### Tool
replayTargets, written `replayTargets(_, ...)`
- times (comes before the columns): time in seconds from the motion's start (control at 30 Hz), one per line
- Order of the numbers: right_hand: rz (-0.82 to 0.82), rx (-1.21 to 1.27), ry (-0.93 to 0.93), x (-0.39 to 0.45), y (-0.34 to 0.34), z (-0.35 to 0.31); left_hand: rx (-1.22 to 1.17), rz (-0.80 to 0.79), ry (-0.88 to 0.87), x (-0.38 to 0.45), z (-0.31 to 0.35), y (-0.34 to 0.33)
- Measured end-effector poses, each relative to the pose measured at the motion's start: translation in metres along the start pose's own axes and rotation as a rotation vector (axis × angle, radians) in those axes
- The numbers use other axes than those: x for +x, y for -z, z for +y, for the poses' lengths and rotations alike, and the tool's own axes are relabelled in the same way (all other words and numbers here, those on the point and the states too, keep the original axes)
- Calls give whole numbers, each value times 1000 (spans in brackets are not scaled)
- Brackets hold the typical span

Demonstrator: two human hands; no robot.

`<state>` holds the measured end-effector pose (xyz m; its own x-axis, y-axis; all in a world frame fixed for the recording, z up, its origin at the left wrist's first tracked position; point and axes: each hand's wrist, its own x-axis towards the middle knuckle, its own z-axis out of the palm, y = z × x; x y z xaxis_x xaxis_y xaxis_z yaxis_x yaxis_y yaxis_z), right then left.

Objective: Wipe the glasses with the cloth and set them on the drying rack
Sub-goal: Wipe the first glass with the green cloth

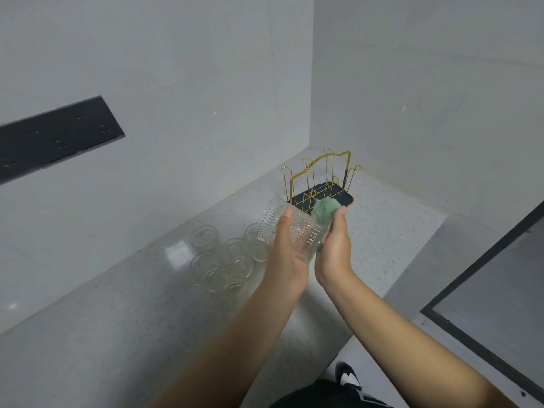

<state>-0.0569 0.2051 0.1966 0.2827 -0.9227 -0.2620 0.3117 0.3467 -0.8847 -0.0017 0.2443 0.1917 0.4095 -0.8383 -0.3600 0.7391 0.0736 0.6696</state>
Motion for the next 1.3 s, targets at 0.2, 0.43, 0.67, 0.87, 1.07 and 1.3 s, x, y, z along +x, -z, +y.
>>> replayTargets(0.2, 36, -219, 149, -16, 2, 3, 80, -56, 43, 3, -2, 13)
replayTargets(0.43, -40, -441, 149, 3, 10, -21, 437, -348, 14, -6, 14, 21)
replayTargets(0.67, -83, -364, 230, 2, 10, -23, 547, -457, 205, -12, 33, 21)
replayTargets(0.87, -130, -322, 338, 5, 8, -30, 232, -520, 346, -9, 26, 27)
replayTargets(1.07, 228, -746, 530, 25, 5, -36, 610, -168, -50, -12, 9, 30)
replayTargets(1.3, 100, -441, 550, 24, 6, -30, 145, -171, 212, -14, 17, 22)
